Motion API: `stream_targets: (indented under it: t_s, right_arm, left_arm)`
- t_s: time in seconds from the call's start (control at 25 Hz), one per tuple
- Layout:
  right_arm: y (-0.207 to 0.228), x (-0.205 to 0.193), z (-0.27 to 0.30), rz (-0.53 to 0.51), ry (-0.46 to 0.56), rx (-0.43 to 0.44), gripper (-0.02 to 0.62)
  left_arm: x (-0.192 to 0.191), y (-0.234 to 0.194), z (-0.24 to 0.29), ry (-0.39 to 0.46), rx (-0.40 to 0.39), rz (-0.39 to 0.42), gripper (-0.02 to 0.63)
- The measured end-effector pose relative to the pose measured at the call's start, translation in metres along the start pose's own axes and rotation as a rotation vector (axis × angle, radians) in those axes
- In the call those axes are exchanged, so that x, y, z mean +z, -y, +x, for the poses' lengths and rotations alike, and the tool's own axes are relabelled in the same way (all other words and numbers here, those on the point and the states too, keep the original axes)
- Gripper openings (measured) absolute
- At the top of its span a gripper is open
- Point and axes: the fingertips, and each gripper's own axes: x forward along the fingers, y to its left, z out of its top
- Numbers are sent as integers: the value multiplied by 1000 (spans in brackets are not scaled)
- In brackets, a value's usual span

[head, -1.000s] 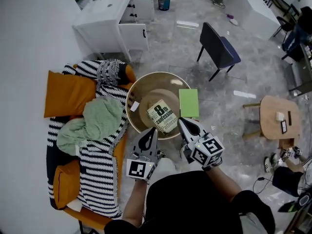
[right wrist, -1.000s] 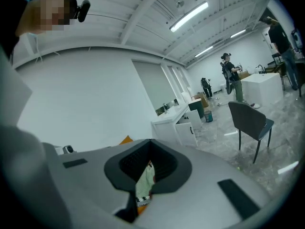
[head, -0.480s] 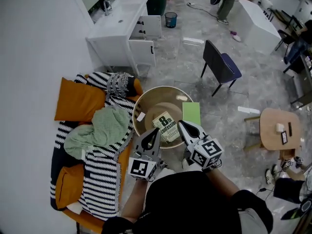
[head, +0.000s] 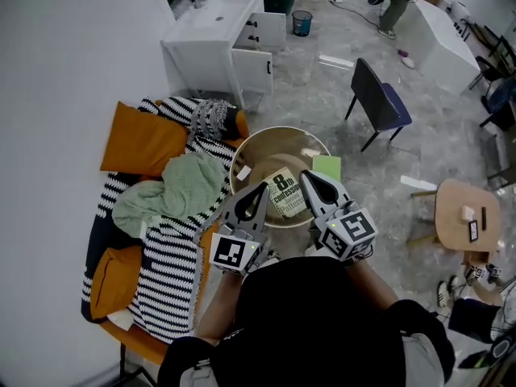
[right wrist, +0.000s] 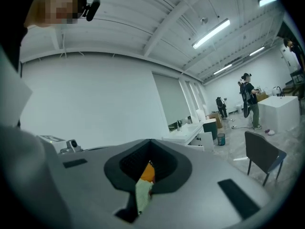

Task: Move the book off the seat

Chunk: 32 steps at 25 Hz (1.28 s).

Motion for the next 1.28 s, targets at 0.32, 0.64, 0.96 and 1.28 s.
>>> stream_targets:
  t_s: [0.32, 0.64, 0.96, 1.28]
  right_arm:
    - [-19, 3, 14, -40, 12, 25, 14]
    - [-24, 2, 13, -44, 27, 19, 14]
    - [-22, -1, 10, -43, 27, 1, 14]
    - [-22, 0, 11, -42, 39, -7, 14]
  left_arm:
    - [0, -24, -25, 0, 70, 3, 8]
    - [0, -23, -31, 18, 71, -8, 8]
    - [-6, -24, -37, -11, 82, -7, 8]
    - [-10, -28, -39, -18, 89, 0, 8]
